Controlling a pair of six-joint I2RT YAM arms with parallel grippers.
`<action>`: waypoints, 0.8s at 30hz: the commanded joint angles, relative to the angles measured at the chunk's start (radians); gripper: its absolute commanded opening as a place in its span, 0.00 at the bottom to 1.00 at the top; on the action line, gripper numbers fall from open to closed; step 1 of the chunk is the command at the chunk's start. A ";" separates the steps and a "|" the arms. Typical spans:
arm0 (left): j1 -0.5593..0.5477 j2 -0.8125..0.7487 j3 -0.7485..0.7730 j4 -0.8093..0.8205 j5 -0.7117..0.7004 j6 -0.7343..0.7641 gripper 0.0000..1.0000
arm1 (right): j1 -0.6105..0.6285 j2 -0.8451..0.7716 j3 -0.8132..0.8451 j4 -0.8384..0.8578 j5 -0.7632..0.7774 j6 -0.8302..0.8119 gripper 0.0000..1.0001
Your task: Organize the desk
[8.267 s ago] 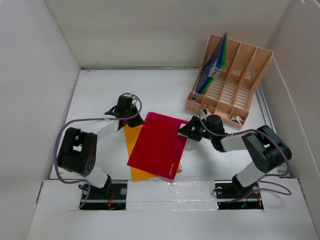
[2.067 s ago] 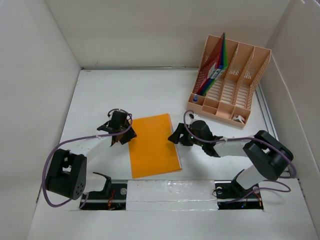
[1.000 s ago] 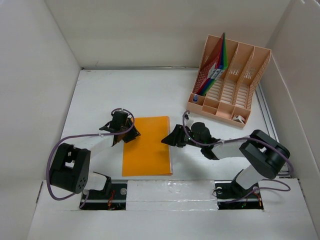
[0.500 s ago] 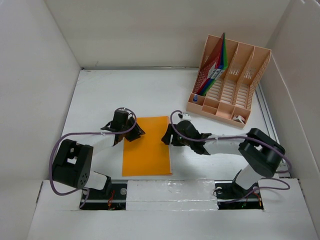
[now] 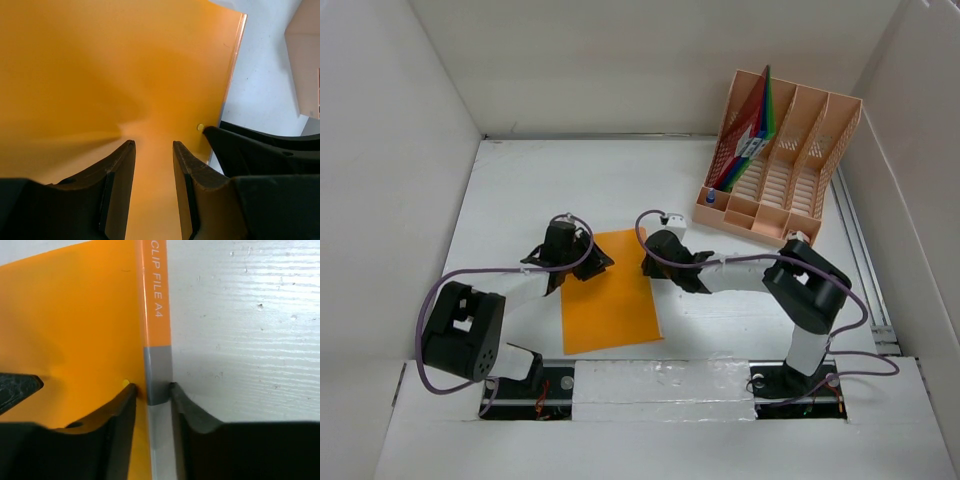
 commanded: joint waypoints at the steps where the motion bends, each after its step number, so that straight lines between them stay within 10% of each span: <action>1: 0.000 0.005 -0.011 0.042 0.031 -0.016 0.32 | 0.015 0.041 -0.008 -0.124 0.017 0.007 0.32; 6: 0.000 -0.010 -0.012 0.074 0.035 -0.032 0.31 | 0.006 0.039 -0.022 -0.078 -0.012 0.012 0.00; 17: 0.000 -0.076 0.020 0.069 0.009 -0.032 0.31 | -0.040 -0.076 0.044 0.042 0.040 -0.076 0.00; 21: -0.009 -0.119 0.066 0.073 0.035 -0.035 0.31 | -0.111 0.016 0.196 -0.071 -0.009 -0.147 0.51; 24: -0.035 -0.209 0.133 0.041 -0.042 0.005 0.32 | -0.129 0.125 0.303 -0.137 -0.020 -0.164 0.59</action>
